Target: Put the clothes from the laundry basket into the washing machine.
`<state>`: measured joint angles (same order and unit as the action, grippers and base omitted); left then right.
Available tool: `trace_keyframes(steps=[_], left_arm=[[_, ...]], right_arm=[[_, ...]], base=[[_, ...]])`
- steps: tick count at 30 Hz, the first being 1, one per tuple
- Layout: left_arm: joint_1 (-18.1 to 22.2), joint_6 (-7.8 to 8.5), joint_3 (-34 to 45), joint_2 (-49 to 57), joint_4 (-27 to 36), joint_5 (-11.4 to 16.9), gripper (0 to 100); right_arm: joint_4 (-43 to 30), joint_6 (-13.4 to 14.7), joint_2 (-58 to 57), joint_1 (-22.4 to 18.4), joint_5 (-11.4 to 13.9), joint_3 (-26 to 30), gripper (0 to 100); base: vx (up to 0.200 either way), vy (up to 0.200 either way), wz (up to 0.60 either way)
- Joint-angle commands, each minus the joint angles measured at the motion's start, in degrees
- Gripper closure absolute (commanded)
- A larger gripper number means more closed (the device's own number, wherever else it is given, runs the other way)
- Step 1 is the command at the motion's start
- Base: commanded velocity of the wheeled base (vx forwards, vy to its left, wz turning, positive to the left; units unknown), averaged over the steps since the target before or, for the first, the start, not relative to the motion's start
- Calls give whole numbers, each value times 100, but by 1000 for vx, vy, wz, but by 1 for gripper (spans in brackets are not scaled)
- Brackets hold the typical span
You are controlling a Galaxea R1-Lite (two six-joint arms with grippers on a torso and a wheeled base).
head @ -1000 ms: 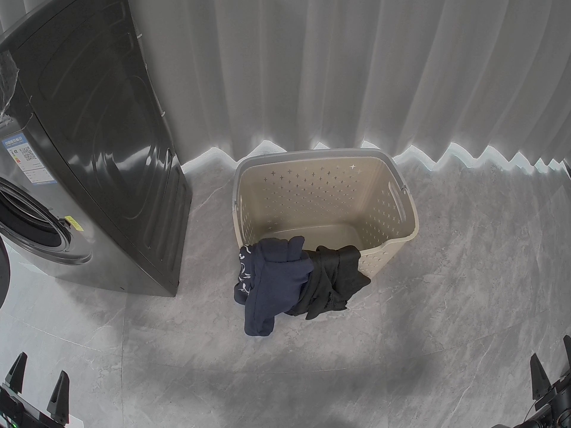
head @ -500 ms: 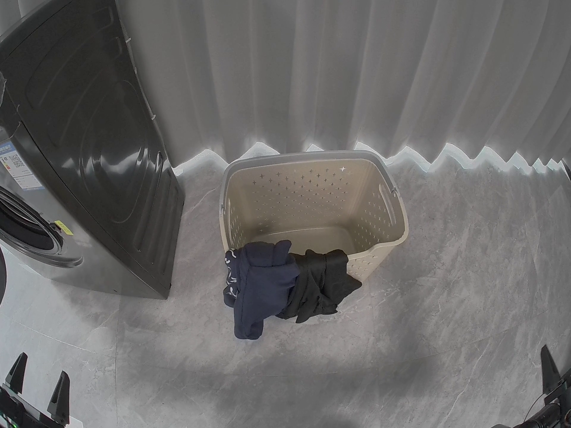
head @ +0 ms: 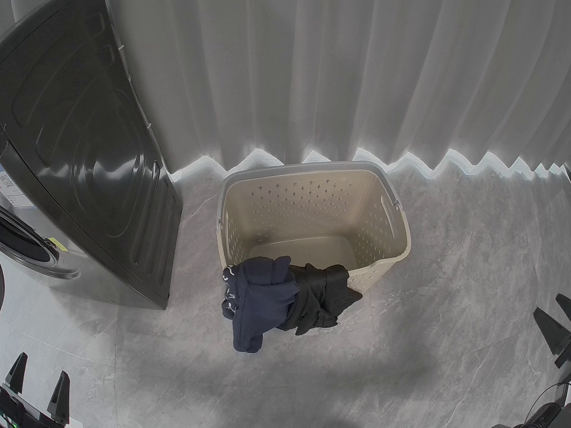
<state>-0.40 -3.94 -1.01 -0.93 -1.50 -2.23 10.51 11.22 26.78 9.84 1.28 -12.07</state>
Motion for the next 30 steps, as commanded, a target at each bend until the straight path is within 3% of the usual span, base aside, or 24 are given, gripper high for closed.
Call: trace_keyframes(steps=[1, 3, 5, 9, 11, 18, 27, 30], left_arm=[[-4, -2, 92, 93, 1, 3, 0], [-4, -2, 92, 93, 1, 3, 0], [-4, -2, 92, 93, 9, 3, 0], [-4, -2, 92, 93, 9, 12, 0], [-4, -2, 92, 93, 9, 12, 0], [-4, -11, 92, 93, 9, 12, 0], [-4, -19, 92, 93, 9, 12, 0], [-4, -19, 84, 93, 27, 21, 0]], right_arm=[[2509, 346, 3931, 888, 83, 231, 0], [2843, 118, 4406, 897, 65, 214, 0], [2983, 74, 4705, 941, 57, 126, 0], [3115, 118, 4968, 1178, -66, -85, 0], [3115, 127, 5135, 1372, -269, -296, 0], [3124, 179, 5610, 1723, -462, -586, 0], [3309, 320, 6181, 1873, -567, -973, 0], [3370, 337, 6427, 2057, -752, -1078, 0]], base=[[0, 0, 0], [0, 0, 0], [0, 0, 0], [0, 0, 0], [0, 0, 0], [0, 0, 0], [0, 0, 0], [0, 0, 0]])
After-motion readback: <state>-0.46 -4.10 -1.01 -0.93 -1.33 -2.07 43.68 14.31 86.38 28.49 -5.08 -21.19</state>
